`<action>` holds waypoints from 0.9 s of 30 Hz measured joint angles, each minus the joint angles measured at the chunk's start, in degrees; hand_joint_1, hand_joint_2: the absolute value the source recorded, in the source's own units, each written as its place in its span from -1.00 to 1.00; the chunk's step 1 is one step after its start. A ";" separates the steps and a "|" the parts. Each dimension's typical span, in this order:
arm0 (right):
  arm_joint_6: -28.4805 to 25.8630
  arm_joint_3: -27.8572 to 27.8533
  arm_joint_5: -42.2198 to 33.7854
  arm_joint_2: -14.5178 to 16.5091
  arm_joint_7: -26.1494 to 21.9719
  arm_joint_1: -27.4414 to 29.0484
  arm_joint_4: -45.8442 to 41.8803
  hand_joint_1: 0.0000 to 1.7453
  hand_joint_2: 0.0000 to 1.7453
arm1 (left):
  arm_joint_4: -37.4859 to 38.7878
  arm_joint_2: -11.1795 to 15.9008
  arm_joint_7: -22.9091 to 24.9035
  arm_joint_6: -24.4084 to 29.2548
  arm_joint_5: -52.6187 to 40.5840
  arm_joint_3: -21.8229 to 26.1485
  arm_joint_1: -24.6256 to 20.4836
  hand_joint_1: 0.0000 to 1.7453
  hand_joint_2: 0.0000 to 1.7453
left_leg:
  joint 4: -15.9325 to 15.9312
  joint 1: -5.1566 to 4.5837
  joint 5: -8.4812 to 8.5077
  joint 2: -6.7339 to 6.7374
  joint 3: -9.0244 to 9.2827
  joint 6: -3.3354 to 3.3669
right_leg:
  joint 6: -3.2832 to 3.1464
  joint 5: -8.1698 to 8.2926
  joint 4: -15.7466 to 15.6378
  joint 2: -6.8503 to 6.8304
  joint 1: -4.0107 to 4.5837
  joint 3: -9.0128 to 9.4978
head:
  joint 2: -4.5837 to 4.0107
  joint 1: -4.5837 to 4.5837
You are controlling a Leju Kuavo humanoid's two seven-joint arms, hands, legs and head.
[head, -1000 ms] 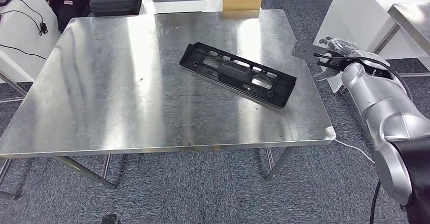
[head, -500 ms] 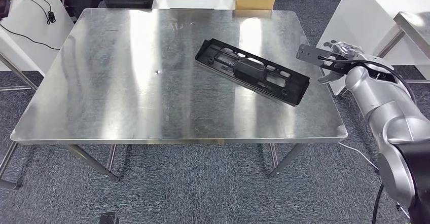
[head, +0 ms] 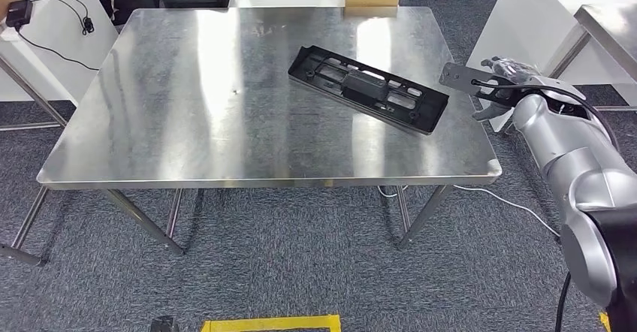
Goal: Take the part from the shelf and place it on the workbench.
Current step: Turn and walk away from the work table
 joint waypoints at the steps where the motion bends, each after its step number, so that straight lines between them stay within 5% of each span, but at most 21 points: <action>1: 0.00 0.00 0.01 0.02 0.05 0.07 0.01 -1.00 1.00 | 0.00 0.03 0.00 0.01 0.00 0.02 0.00 -1.00 -1.00 | -0.75 0.26 1.13 0.02 1.59 -0.29 | 0.31 0.47 0.08 0.00 -0.17 -0.63 | 0.00 0.01; 4: -0.03 -0.01 0.01 -0.01 0.16 0.02 -0.10 -1.00 1.00 | -0.01 -0.02 -0.01 0.01 0.00 0.09 -0.09 -1.00 -1.00 | -11.20 0.81 3.15 -0.06 9.95 -1.01 | 1.42 1.56 0.74 -0.02 -0.43 -2.15 | 0.00 -0.11; 6: -0.08 -0.01 0.05 -0.10 0.18 -0.08 -0.21 -1.00 1.00 | -0.01 -0.11 -0.02 -0.01 0.00 0.13 -0.13 -1.00 -1.00 | -15.37 0.54 2.36 -0.27 12.41 -0.62 | 2.46 2.26 0.93 -0.06 -0.07 -2.62 | 0.00 -0.08; 9: -0.09 -0.01 0.09 -0.22 0.19 -0.10 -0.17 -1.00 1.00 | 0.00 -0.11 -0.04 -0.01 0.00 0.28 -0.16 -1.00 -1.00 | -16.14 -0.14 3.60 -0.31 11.67 1.64 | 3.93 2.58 0.98 -0.11 0.09 -3.35 | 0.00 0.04; 12: -0.09 -0.01 0.10 -0.56 0.21 -0.10 -0.14 -1.00 1.00 | -0.02 -0.09 -0.04 -0.01 0.00 0.37 -0.30 -1.00 -1.00 | -16.50 -0.46 5.67 -0.25 9.56 3.93 | 3.14 -3.47 8.30 0.00 -0.10 -6.78 | 0.00 0.30; 14: -0.12 0.00 0.17 -0.68 0.32 -0.10 -0.12 -1.00 1.00 | -0.02 -0.07 -0.04 -0.01 0.00 0.39 -0.32 -1.00 -1.00 | -16.47 -0.77 7.11 -0.26 7.67 4.46 | 3.03 -7.21 16.08 0.16 0.13 -8.82 | 0.00 0.45; 16: -0.22 0.00 0.38 -0.68 0.52 -0.08 -0.08 -1.00 1.00 | -0.02 -0.11 -0.04 -0.01 0.00 0.39 -0.32 -1.00 -1.00 | -16.44 -1.24 8.56 -0.27 5.82 4.61 | 3.63 -6.82 18.91 0.27 0.55 -8.02 | 0.00 0.44; 17: -0.34 0.01 0.51 -0.68 0.61 -0.08 -0.06 -1.00 1.00 | -0.02 -0.14 -0.04 -0.01 -0.01 0.39 -0.32 -1.00 -1.00 | -16.44 -1.52 9.30 -0.29 4.95 4.63 | 3.74 -5.61 17.31 0.30 0.87 -6.03 | 0.00 0.44; 19: -0.64 0.02 0.71 -0.66 0.80 -0.15 -0.18 -1.00 1.00 | -0.02 -0.28 -0.04 0.01 -0.07 0.41 -0.33 -1.00 -1.00 | -16.42 -1.97 10.71 -0.35 3.51 4.57 | 2.56 -4.96 9.43 0.34 1.78 0.38 | 0.00 0.38; 21: -0.99 0.02 0.85 -0.61 1.10 -0.21 -0.42 -1.00 1.00 | -0.03 -0.44 -0.03 0.02 -0.27 0.44 -0.36 -1.00 -1.00 | -16.78 -1.94 12.06 -0.31 2.90 4.13 | 0.95 -6.20 2.61 0.28 2.45 4.61 | 0.00 0.37; 24: -1.32 0.02 1.10 -0.68 1.88 -0.14 -0.38 -1.00 1.00 | -0.03 -0.46 -0.01 -0.03 -0.56 0.48 -0.31 -1.00 -1.00 | -18.04 -1.63 13.70 -0.43 2.72 3.02 | -0.20 -4.89 -0.35 0.08 2.11 4.72 | 0.00 0.62; 25: -1.38 0.02 1.15 -0.68 2.10 -0.07 -0.29 -1.00 1.00 | -0.03 -0.44 0.01 -0.03 -0.58 0.48 -0.25 -1.00 -1.00 | -17.62 -1.57 12.64 -0.48 2.40 2.67 | -0.63 -3.89 -0.90 -0.04 1.67 4.61 | 0.00 0.64; 27: -1.56 0.02 1.24 -0.56 2.45 0.09 -0.17 -1.00 1.00 | -0.02 -0.38 0.08 -0.01 -0.61 0.49 -0.13 -1.00 -1.00 | -13.21 -1.24 7.26 -0.41 1.13 1.88 | -1.09 -1.94 -1.55 -0.27 0.89 3.85 | 0.00 0.50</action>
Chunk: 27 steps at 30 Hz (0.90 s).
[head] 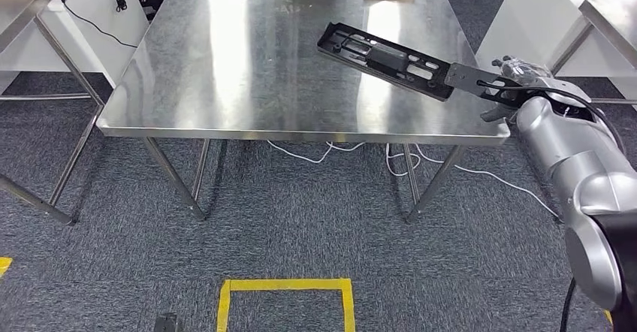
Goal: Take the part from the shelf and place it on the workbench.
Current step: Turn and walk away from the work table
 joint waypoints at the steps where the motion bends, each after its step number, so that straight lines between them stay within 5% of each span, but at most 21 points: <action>1: -0.13 0.00 0.05 0.02 0.23 0.08 0.02 -1.00 1.00 | 0.00 0.02 0.03 0.01 -0.02 0.01 0.03 -1.00 -1.00 | 3.74 0.28 -3.13 0.06 -0.77 -0.47 | -0.10 0.80 -0.02 0.00 -0.11 -0.82 | 0.00 -0.08; 2: -0.29 0.00 0.16 -0.01 0.55 0.23 0.05 -1.00 1.00 | 0.00 0.05 0.05 0.01 -0.06 0.01 0.04 -1.00 -1.00 | 7.69 0.64 -5.19 0.12 -1.39 -0.97 | 0.10 1.50 0.01 -0.03 -0.25 -1.68 | 0.00 -0.16; 4: -0.66 0.00 0.37 -0.19 1.39 0.88 0.14 -1.00 1.00 | 0.00 0.15 0.06 0.01 -0.16 0.02 0.03 -1.00 -1.00 | 12.50 1.46 -4.98 0.28 -1.07 -1.99 | 0.75 2.88 0.16 -0.10 -0.66 -3.45 | 0.00 -0.16; 6: -1.13 0.00 0.48 -0.52 2.03 1.80 0.23 -1.00 1.00 | 0.00 0.22 0.07 0.01 -0.30 0.04 0.02 -1.00 -1.00 | 9.75 2.33 -2.16 0.43 3.02 -3.02 | 1.72 4.01 0.78 -0.15 -1.20 -5.25 | 0.00 -0.19; 8: -1.48 -0.01 0.51 -0.88 2.25 2.35 0.25 -1.00 1.00 | -0.01 0.15 0.08 -0.01 -0.39 0.05 -0.10 -1.00 -1.00 | 2.40 2.53 -3.00 0.31 8.68 -3.56 | 2.70 4.71 1.90 -0.13 -1.33 -6.89 | 0.00 -0.31; 10: -1.62 -0.02 0.54 -1.26 2.30 2.51 0.25 -1.00 1.00 | -0.02 0.08 0.10 -0.01 -0.43 0.05 -0.23 -1.00 -1.00 | -1.78 1.97 -4.95 0.10 10.99 -2.82 | 3.83 5.54 2.35 -0.18 -0.93 -7.76 | 0.00 -0.35; 13: -1.66 -0.02 0.54 -1.75 2.57 2.96 0.36 -1.00 1.00 | -0.02 0.11 0.12 0.02 -0.45 0.08 -0.27 -1.00 -1.00 | -2.70 1.38 -3.49 0.20 10.06 -0.18 | 5.23 5.77 2.48 -0.21 -0.91 -8.57 | 0.00 -0.25; 15: -1.77 -0.02 0.54 -2.14 3.05 3.30 0.44 -1.00 0.00 | -0.02 0.10 0.15 0.03 -0.48 0.10 -0.36 -1.00 -1.00 | -3.13 1.32 -1.85 0.36 8.67 1.40 | 4.62 1.68 6.70 -0.08 -1.10 -10.55 | 0.00 -0.02; 17: -2.14 -0.03 0.51 -2.43 3.88 3.91 0.52 -1.00 -1.00 | -0.02 0.10 0.26 0.03 -0.55 0.10 -0.43 -1.00 -1.00 | -3.15 1.15 -0.23 0.37 6.67 2.01 | 4.15 -3.20 14.58 0.12 -1.02 -12.84 | 0.00 0.19; 18: -2.41 -0.03 0.49 -2.51 4.42 4.46 0.57 -1.00 -1.00 | -0.02 0.08 0.33 0.03 -0.60 0.10 -0.43 -1.00 -1.00 | -3.13 1.07 0.59 0.37 5.63 2.03 | 4.37 -4.31 18.02 0.27 -0.93 -13.33 | 0.00 0.19; 20: -3.11 -0.05 0.42 -2.56 5.61 5.97 0.68 -1.00 -1.00 | -0.02 0.05 0.45 0.03 -0.77 0.10 -0.44 -1.00 -1.00 | -3.11 0.94 2.27 0.37 3.50 1.95 | 5.20 -3.36 20.04 0.52 -0.63 -11.70 | 0.00 0.19; 21: -3.49 -0.07 0.35 -2.56 6.14 6.70 0.72 -1.00 -1.00 | -0.02 0.03 0.48 0.03 -0.86 0.10 -0.45 -1.00 -1.00 | -3.10 0.87 3.10 0.36 2.50 1.86 | 5.38 -2.34 18.12 0.58 -0.48 -9.37 | 0.00 0.17; 24: -5.16 -0.48 0.12 -2.66 7.27 8.28 0.74 -1.00 -1.00 | -0.03 -0.13 0.50 0.09 -1.02 0.11 -0.48 -1.00 -1.00 | -3.35 0.69 5.49 0.38 0.58 1.19 | 3.76 -4.06 6.01 0.59 0.51 -0.10 | 0.00 0.04; 25: -5.83 -0.74 0.07 -2.80 7.57 8.76 0.75 -1.00 -1.00 | -0.04 -0.19 0.49 0.14 -1.02 0.14 -0.49 -1.00 -1.00 | -3.69 0.73 6.22 0.40 0.49 0.87 | 3.15 -5.01 3.17 0.61 0.85 1.42 | 0.01 0.01; 27: -6.89 -1.20 -0.05 -3.10 8.43 10.11 0.84 -1.00 -1.00 | -0.03 -0.32 0.47 0.25 -1.02 0.22 -0.44 -1.00 -1.00 | -4.74 0.84 7.66 0.32 0.59 0.14 | 2.43 -4.43 1.53 0.55 0.87 1.39 | 0.01 -0.06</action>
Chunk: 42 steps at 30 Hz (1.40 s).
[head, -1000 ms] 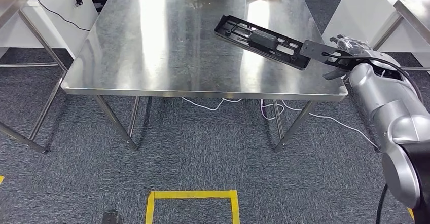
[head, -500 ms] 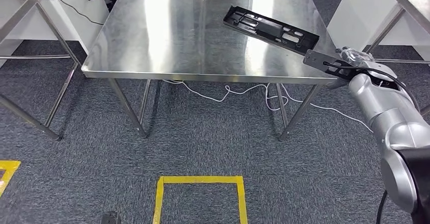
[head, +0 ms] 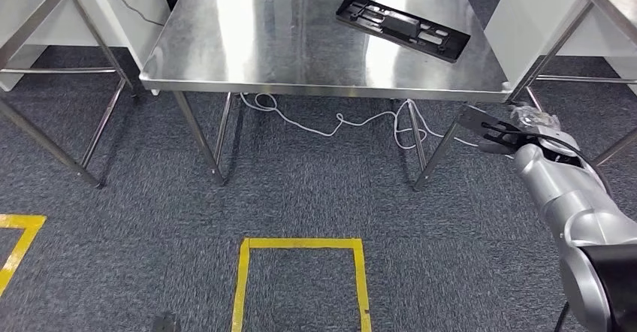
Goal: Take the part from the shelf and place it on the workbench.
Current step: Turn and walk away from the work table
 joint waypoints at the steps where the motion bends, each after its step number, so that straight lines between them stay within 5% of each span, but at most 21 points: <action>1: -0.41 -0.16 -0.12 -0.07 0.67 0.85 0.09 -1.00 -1.00 | 0.01 -0.02 -0.02 0.07 0.01 0.08 0.07 -1.00 -1.00 | -0.03 0.09 -0.32 -0.04 -0.21 -0.27 | -0.46 0.78 -0.41 -0.08 -0.40 -0.11 | 0.00 0.06; 3: -1.34 -0.55 -0.50 -0.01 2.01 2.89 0.25 -1.00 -1.00 | 0.01 -0.01 -0.04 0.25 0.05 0.32 0.24 -1.00 -1.00 | 2.67 0.22 -4.67 -0.07 -1.11 -0.70 | -1.66 2.65 -0.86 -0.31 -1.27 -0.85 | -0.01 -0.07; 5: -3.04 -1.20 -1.14 0.10 2.76 5.42 0.34 -1.00 -1.00 | 0.01 0.04 -0.17 0.38 0.10 0.55 0.30 -1.00 -1.00 | 9.67 0.42 -11.05 0.00 -2.22 -1.17 | -2.28 4.24 -0.79 -0.38 -1.32 -2.26 | -0.01 -0.22; 7: -5.25 -2.07 -1.59 0.19 2.94 8.71 0.48 -1.00 0.00 | 0.01 0.07 -0.39 0.42 0.11 0.71 0.31 -1.00 -1.00 | 16.03 0.73 -12.92 0.03 -2.29 -1.82 | -2.08 5.57 -0.62 -0.55 -1.32 -3.90 | -0.01 -0.24; 9: -7.06 -3.46 -0.74 0.32 2.70 12.52 0.66 -1.00 1.00 | 0.01 0.13 -0.61 0.45 0.11 0.89 0.34 -1.00 -1.00 | 15.87 1.18 -10.50 0.09 0.71 -2.37 | -1.52 6.64 -0.11 -0.72 -1.47 -5.69 | -0.01 -0.26; 12: -9.29 -6.91 0.59 0.46 1.77 17.60 0.83 -1.00 1.00 | 0.01 0.24 -0.99 0.48 0.04 1.21 0.26 -1.00 -1.00 | 6.10 1.37 -11.36 -0.16 8.28 -2.71 | -0.33 7.68 1.35 -0.81 -1.44 -8.07 | -0.01 -0.27; 14: -10.48 -8.90 0.21 0.58 1.36 20.48 0.90 -1.00 1.00 | 0.01 0.30 -1.16 0.47 -0.02 1.37 0.29 -1.00 -1.00 | 2.88 0.83 -13.01 -0.42 10.02 -1.97 | 0.68 8.43 1.65 -0.88 -1.11 -8.69 | -0.01 -0.18; 17: -11.72 -11.38 -1.26 0.85 1.25 25.53 1.22 -1.00 1.00 | 0.02 0.29 -1.20 0.37 -0.39 1.51 0.37 -1.00 -1.00 | 1.67 0.41 -11.25 -0.25 9.34 0.34 | 1.68 8.04 2.20 -0.77 -0.99 -9.45 | -0.01 -0.11; 20: -13.42 -13.67 -2.83 1.32 0.87 30.80 1.64 -1.00 1.00 | 0.01 0.23 -1.15 0.32 -0.93 1.52 0.26 -1.00 -1.00 | 0.97 0.47 -8.60 -0.18 6.93 1.89 | 0.85 0.91 10.05 -0.26 -1.48 -12.30 | -0.01 0.30; 22: -14.33 -15.15 -4.03 1.77 0.60 33.99 1.86 -1.00 1.00 | 0.01 0.21 -1.11 0.19 -1.29 1.52 0.23 -1.00 -1.00 | 0.99 0.48 -6.85 -0.13 4.62 1.67 | 1.58 -1.79 16.65 -0.07 -1.74 -13.16 | -0.01 0.39; 23: -14.47 -15.92 -4.77 2.07 0.55 35.57 1.96 -1.00 1.00 | 0.01 0.20 -1.10 0.07 -1.52 1.52 0.22 -1.00 -1.00 | 1.01 0.53 -5.95 -0.09 3.43 1.44 | 2.40 -1.32 18.12 -0.02 -1.90 -12.49 | -0.01 0.39; 25: -14.56 -17.44 -6.10 2.83 0.42 38.51 2.10 -1.00 1.00 | 0.01 0.18 -1.09 -0.18 -1.97 1.52 0.16 -1.00 -1.00 | 1.07 0.78 -4.12 -0.02 1.11 0.74 | 3.92 1.06 15.71 -0.01 -2.39 -8.13 | -0.01 0.40; 26: -14.69 -18.10 -6.51 3.30 0.31 39.63 2.14 -1.00 1.00 | -0.02 0.19 -1.08 -0.25 -2.18 1.52 0.09 -1.00 -1.00 | 1.11 0.85 -3.29 0.02 0.19 0.26 | 4.06 0.84 11.76 -0.01 -2.56 -4.63 | 0.00 0.42; 28: -14.98 -19.27 -7.16 4.24 -0.04 41.55 2.18 -1.00 1.00 | -0.09 0.20 -1.05 -0.34 -2.45 1.51 -0.11 -1.00 -1.00 | 0.89 0.77 -1.74 0.27 -0.64 -0.80 | 2.99 -1.34 3.84 0.19 -2.06 0.65 | -0.01 0.14; 29: -15.01 -19.86 -7.64 4.74 -0.22 42.35 2.22 -1.00 1.00 | -0.12 0.25 -1.04 -0.36 -2.62 1.50 -0.20 -1.00 -1.00 | 0.50 0.64 -0.99 0.37 -0.60 -1.15 | 2.23 -2.32 1.59 0.30 -1.78 1.62 | -0.01 -0.02; 31: -14.73 -21.28 -9.06 5.66 -0.75 44.20 2.45 -1.00 1.00 | -0.11 0.33 -0.98 -0.38 -3.03 1.48 -0.24 -1.00 -1.00 | -0.13 0.84 0.10 0.49 -0.56 -1.75 | 1.14 -1.68 1.07 0.24 -2.21 1.07 | -0.02 -0.31; 32: -14.47 -22.09 -9.92 6.25 -1.29 45.23 2.61 -1.00 1.00 | -0.09 0.37 -0.85 -0.38 -3.31 1.47 -0.18 -1.00 -1.00 | 0.20 1.08 -0.74 0.54 -0.78 -1.93 | 0.52 -1.08 1.32 0.10 -2.36 0.57 | -0.01 -0.53; 35: -13.47 -24.75 -12.20 8.47 -4.20 48.59 2.93 -1.00 1.00 | -0.06 0.40 -0.45 -0.39 -4.29 1.34 -0.09 -1.00 -1.00 | 8.14 1.39 -10.15 0.57 -2.62 -2.18 | -1.52 1.04 1.51 -0.44 -1.96 -1.25 | -0.01 -1.03; 37: -13.07 -26.35 -13.00 9.94 -5.50 50.41 3.05 -1.00 1.00 | -0.07 0.45 -0.37 -0.39 -4.74 1.17 -0.17 -1.00 -1.00 | 15.77 1.38 -14.62 0.42 -3.21 -2.28 | -1.94 2.48 1.62 -0.55 -1.59 -2.72 | -0.01 -1.08; 39: -12.96 -27.46 -13.34 10.96 -5.88 51.72 3.20 -1.00 1.00 | -0.08 0.48 -0.28 -0.38 -4.92 1.05 -0.23 -1.00 -1.00 | 17.26 1.39 -14.31 0.39 -0.47 -2.26 | -1.76 3.74 1.81 -0.50 -1.42 -4.41 | -0.01 -1.11; 42: -11.58 -29.37 -16.28 11.89 -6.68 52.62 3.38 -1.00 1.00 | -0.12 0.39 0.48 0.19 -5.55 0.75 -0.87 -1.00 -1.00 | 7.33 1.33 -13.49 0.18 8.96 -1.91 | -0.86 5.19 2.48 -0.22 -1.31 -6.58 | -0.01 -1.05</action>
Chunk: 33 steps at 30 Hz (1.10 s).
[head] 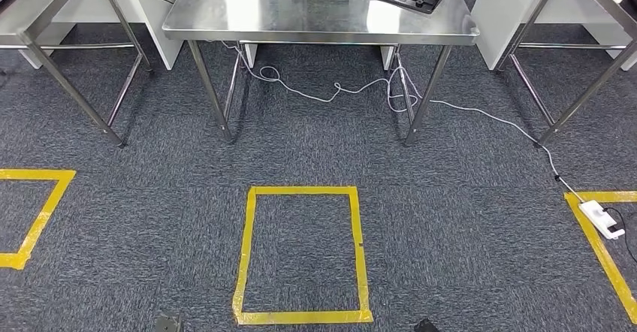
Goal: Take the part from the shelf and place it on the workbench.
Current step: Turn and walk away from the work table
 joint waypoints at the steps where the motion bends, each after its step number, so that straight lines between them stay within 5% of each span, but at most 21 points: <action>1: 0.73 -1.17 -2.18 0.33 -0.68 0.21 0.03 -1.00 1.00 | -0.01 -0.10 0.34 0.25 -0.28 -0.14 -0.32 -1.00 -1.00 | -2.73 -0.15 -0.41 -0.12 1.89 0.19 | 0.40 0.39 0.16 0.06 0.14 -0.39 | 0.00 0.19; 5: -0.67 -6.60 -5.42 2.01 -3.05 1.92 0.38 -1.00 1.00 | -0.03 -0.61 0.80 0.46 -0.93 -0.46 -1.23 -1.00 -1.00 | -5.45 -0.89 0.99 -0.03 1.49 1.86 | 1.92 1.64 0.08 0.10 0.45 -1.44 | 0.00 0.55; 7: -1.27 -7.59 -4.66 2.68 -3.09 3.20 0.72 -1.00 1.00 | -0.11 -0.93 0.97 0.44 -1.30 -0.73 -1.57 -1.00 -1.00 | -6.39 -0.79 3.00 0.14 0.00 2.79 | 1.39 -1.74 2.98 0.18 0.32 -3.06 | 0.00 0.70; 9: -1.39 -8.30 -4.48 3.19 -3.42 4.18 0.85 -1.00 1.00 | -0.22 -1.13 1.17 0.44 -1.54 -1.00 -1.79 -1.00 -1.00 | -6.60 -0.85 4.72 0.26 -1.87 3.00 | 0.75 -7.39 9.71 0.26 0.19 -4.89 | 0.00 0.92; 10: -1.42 -8.60 -4.47 3.40 -3.62 4.50 0.89 -1.00 1.00 | -0.26 -1.21 1.26 0.44 -1.62 -1.08 -1.83 -1.00 -1.00 | -6.59 -0.85 5.57 0.38 -2.92 2.91 | 0.97 -9.16 13.42 0.27 0.15 -5.47 | 0.00 0.96; 12: -1.47 -9.07 -4.47 3.78 -3.83 4.91 0.94 -1.00 1.00 | -0.26 -1.35 1.39 0.44 -1.67 -1.16 -1.89 -1.00 -1.00 | -6.54 -0.86 7.40 0.72 -5.06 2.65 | 2.28 -8.88 17.33 0.30 0.07 -4.43 | 0.00 0.99; 14: -1.47 -9.35 -4.46 4.06 -3.85 5.06 0.96 -1.00 1.00 | -0.28 -1.43 1.46 0.44 -1.68 -1.19 -2.02 -1.00 -1.00 | -6.49 -0.84 9.19 0.93 -7.04 2.19 | 3.24 -6.66 13.35 0.30 -0.04 0.94 | 0.00 1.01; 16: -1.31 -9.50 -4.55 4.17 -3.87 4.94 0.96 -1.00 1.00 | -0.33 -1.49 1.48 0.45 -1.71 -1.24 -2.20 -1.00 -1.00 | -6.43 -1.00 10.75 0.98 -8.25 1.46 | 2.62 -7.75 3.44 0.38 0.26 8.80 | 0.00 1.02; 17: -1.00 -9.63 -4.77 4.27 -3.92 4.90 0.96 -1.00 1.00 | -0.36 -1.51 1.49 0.47 -1.73 -1.27 -2.30 -1.00 -1.00 | -6.66 -1.08 11.65 1.05 -8.47 1.08 | 2.07 -8.79 -0.56 0.46 0.45 11.25 | 0.00 0.98; 18: -0.51 -9.85 -5.15 4.41 -4.02 4.93 0.98 -1.00 1.00 | -0.37 -1.53 1.50 0.50 -1.75 -1.30 -2.35 -1.00 -1.00 | -7.11 -1.10 12.57 1.11 -8.57 0.76 | 1.57 -9.38 -2.97 0.53 0.71 12.38 | 0.00 0.96; 20: 0.91 -10.68 -6.47 4.86 -4.17 5.26 1.10 -1.00 1.00 | -0.36 -1.53 1.68 0.60 -1.81 -1.33 -2.22 -1.00 -1.00 | -8.18 -0.78 13.96 1.13 -8.68 0.17 | 0.56 -8.47 -3.51 0.47 0.46 11.42 | 0.00 0.79; 22: 1.89 -11.68 -7.69 5.29 -4.14 5.70 1.26 -1.00 1.00 | -0.35 -1.51 2.00 0.70 -1.85 -1.32 -1.96 -1.00 -1.00 | -6.38 -0.40 10.72 0.93 -9.36 -0.28 | -0.71 -6.93 -3.43 0.19 0.11 10.27 | 0.00 0.62; 25: 2.23 -12.83 -8.28 5.94 -4.00 5.99 1.35 -1.00 1.00 | -0.35 -1.47 2.35 0.94 -2.09 -1.36 -2.05 -1.00 -1.00 | 4.57 -0.29 1.00 0.62 -10.80 -0.74 | -1.95 -4.66 -3.24 -0.12 0.51 7.98 | 0.00 0.52; 27: 2.27 -13.36 -8.30 6.29 -3.89 6.01 1.36 -1.00 1.00 | -0.35 -1.47 2.64 1.14 -2.30 -1.44 -2.15 -1.00 -1.00 | 9.08 -0.29 0.30 0.54 -9.58 -0.76 | -1.97 -3.45 -2.73 -0.06 0.84 6.35 | 0.00 0.52; 30: 2.27 -13.78 -8.23 6.59 -3.69 6.05 1.37 -1.00 1.00 | -0.37 -1.48 2.99 1.36 -2.43 -1.63 -2.37 -1.00 -1.00 | 2.67 -0.40 2.35 0.36 -1.98 0.05 | -1.51 -2.32 -1.39 0.14 0.99 3.86 | 0.00 0.51; 32: 2.27 -13.90 -8.13 6.74 -3.60 5.90 1.37 -1.00 1.00 | -0.43 -1.47 3.06 1.43 -2.45 -1.72 -2.73 -1.00 -1.00 | -3.68 -0.77 0.85 0.19 2.39 0.74 | -0.95 -1.63 -0.84 0.14 1.08 2.91 | 0.00 0.56; 33: 2.27 -13.97 -8.08 6.80 -3.57 5.84 1.37 -1.00 1.00 | -0.46 -1.47 3.06 1.47 -2.45 -1.73 -2.88 -1.00 -1.00 | -5.10 -1.03 0.24 0.18 3.06 1.08 | -0.57 -1.22 -0.83 0.09 1.03 2.71 | 0.00 0.52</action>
